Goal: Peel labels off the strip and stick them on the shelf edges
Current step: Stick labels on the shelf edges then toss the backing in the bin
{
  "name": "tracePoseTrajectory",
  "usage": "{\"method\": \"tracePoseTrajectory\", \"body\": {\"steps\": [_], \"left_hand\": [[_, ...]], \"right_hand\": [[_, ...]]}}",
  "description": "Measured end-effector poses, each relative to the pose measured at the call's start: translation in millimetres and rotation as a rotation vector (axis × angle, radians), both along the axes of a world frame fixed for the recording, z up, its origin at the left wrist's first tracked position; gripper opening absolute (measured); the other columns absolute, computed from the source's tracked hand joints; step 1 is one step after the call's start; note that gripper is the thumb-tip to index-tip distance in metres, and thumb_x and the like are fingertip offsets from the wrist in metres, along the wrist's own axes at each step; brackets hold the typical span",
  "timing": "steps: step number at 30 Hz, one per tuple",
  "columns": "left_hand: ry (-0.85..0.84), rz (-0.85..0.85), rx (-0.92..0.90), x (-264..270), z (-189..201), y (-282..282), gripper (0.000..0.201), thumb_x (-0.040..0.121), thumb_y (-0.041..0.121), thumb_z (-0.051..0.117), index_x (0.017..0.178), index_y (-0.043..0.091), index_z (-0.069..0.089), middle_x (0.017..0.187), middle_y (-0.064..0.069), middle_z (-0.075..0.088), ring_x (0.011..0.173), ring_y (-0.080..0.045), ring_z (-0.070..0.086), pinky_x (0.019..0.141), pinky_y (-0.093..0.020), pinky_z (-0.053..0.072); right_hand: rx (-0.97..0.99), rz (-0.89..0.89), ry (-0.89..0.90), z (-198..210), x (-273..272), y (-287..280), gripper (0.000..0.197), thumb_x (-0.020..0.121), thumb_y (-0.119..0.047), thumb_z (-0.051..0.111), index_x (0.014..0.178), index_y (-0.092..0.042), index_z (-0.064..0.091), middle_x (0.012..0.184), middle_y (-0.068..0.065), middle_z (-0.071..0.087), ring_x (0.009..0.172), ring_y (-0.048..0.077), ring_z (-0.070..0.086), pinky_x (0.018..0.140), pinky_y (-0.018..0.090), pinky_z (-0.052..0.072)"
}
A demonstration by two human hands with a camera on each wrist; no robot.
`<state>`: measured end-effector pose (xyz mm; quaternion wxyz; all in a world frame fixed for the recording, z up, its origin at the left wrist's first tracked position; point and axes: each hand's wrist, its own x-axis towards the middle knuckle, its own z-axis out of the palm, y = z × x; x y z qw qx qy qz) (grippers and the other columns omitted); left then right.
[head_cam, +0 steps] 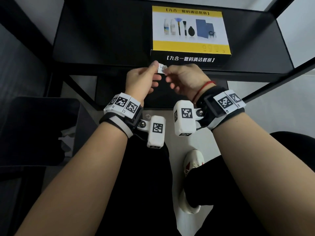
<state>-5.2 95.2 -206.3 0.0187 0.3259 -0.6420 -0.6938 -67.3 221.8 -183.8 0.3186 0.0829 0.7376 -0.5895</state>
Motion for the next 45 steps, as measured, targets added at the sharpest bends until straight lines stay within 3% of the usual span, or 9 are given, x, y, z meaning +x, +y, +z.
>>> {"method": "tracePoseTrajectory", "body": {"steps": [8,15,18,21,24,33,36,42,45], "left_hand": [[0.022,0.03,-0.088,22,-2,-30,0.004,0.095,0.023,0.07,0.094,0.023,0.073,0.082,0.007,0.074,0.071,-0.004,0.062,0.06,-0.015,0.05],[-0.074,0.395,-0.196,77,-20,-116,0.021,0.093,0.013,0.066,0.077,0.024,0.072,0.076,0.003,0.075,0.061,-0.003,0.063,0.059,-0.018,0.054],[-0.246,0.544,-0.315,121,-36,-159,0.015,0.089,0.019,0.068,0.079,0.017,0.079,0.079,-0.004,0.078,0.065,-0.01,0.068,0.079,-0.031,0.062],[-0.399,0.562,-0.452,157,-48,-185,0.013,0.084,0.031,0.078,0.089,0.02,0.082,0.09,-0.001,0.08,0.088,-0.015,0.074,0.092,-0.029,0.059],[-0.532,0.567,-0.425,176,-60,-202,0.013,0.081,0.033,0.083,0.089,0.022,0.082,0.091,0.005,0.078,0.089,-0.01,0.071,0.086,-0.023,0.055],[-0.723,0.558,-0.324,197,-98,-233,0.03,0.067,0.039,0.093,0.087,0.019,0.081,0.086,-0.001,0.078,0.078,-0.014,0.073,0.074,-0.026,0.059],[-0.752,0.586,-0.313,201,-108,-239,0.033,0.066,0.036,0.093,0.091,0.017,0.081,0.094,-0.004,0.079,0.084,-0.017,0.075,0.083,-0.029,0.062],[-0.747,0.549,-0.334,205,-112,-244,0.029,0.073,0.028,0.088,0.099,0.017,0.08,0.101,-0.001,0.078,0.089,-0.014,0.073,0.062,-0.02,0.053],[-0.731,0.553,-0.332,202,-114,-244,0.022,0.071,0.023,0.091,0.09,0.016,0.081,0.096,-0.005,0.08,0.084,-0.017,0.075,0.075,-0.027,0.062]], "right_hand": [[0.074,0.169,0.086,-4,5,-36,0.011,0.087,-0.022,0.073,0.084,-0.012,0.071,0.059,-0.003,0.062,0.043,0.008,0.048,0.042,0.017,0.032],[0.137,0.333,0.134,-16,19,-93,0.012,0.089,-0.023,0.072,0.087,-0.011,0.07,0.06,-0.004,0.061,0.041,0.006,0.048,0.041,0.016,0.033],[0.11,0.422,0.1,-25,32,-123,0.01,0.089,-0.023,0.072,0.086,-0.014,0.07,0.061,-0.004,0.062,0.042,0.006,0.049,0.04,0.016,0.034],[0.093,0.509,0.098,-33,47,-151,0.008,0.09,-0.023,0.072,0.09,-0.014,0.07,0.062,-0.005,0.063,0.043,0.006,0.05,0.039,0.015,0.035],[0.088,0.586,0.104,-41,60,-172,0.009,0.089,-0.022,0.073,0.092,-0.014,0.071,0.063,-0.004,0.064,0.043,0.005,0.052,0.04,0.016,0.037],[0.126,0.749,0.145,-72,86,-214,0.012,0.09,-0.019,0.07,0.097,-0.009,0.074,0.065,-0.002,0.065,0.044,0.005,0.054,0.044,0.018,0.038],[0.129,0.777,0.159,-77,95,-222,0.018,0.09,-0.017,0.07,0.102,-0.004,0.074,0.066,-0.001,0.066,0.047,0.008,0.055,0.045,0.021,0.039],[0.128,0.8,0.164,-78,104,-223,0.017,0.091,-0.017,0.07,0.102,-0.005,0.074,0.067,-0.001,0.066,0.043,0.005,0.055,0.047,0.022,0.04],[0.117,0.78,0.173,-72,100,-220,0.01,0.091,-0.018,0.07,0.096,-0.01,0.075,0.066,-0.002,0.066,0.044,0.004,0.056,0.046,0.02,0.041]]}}
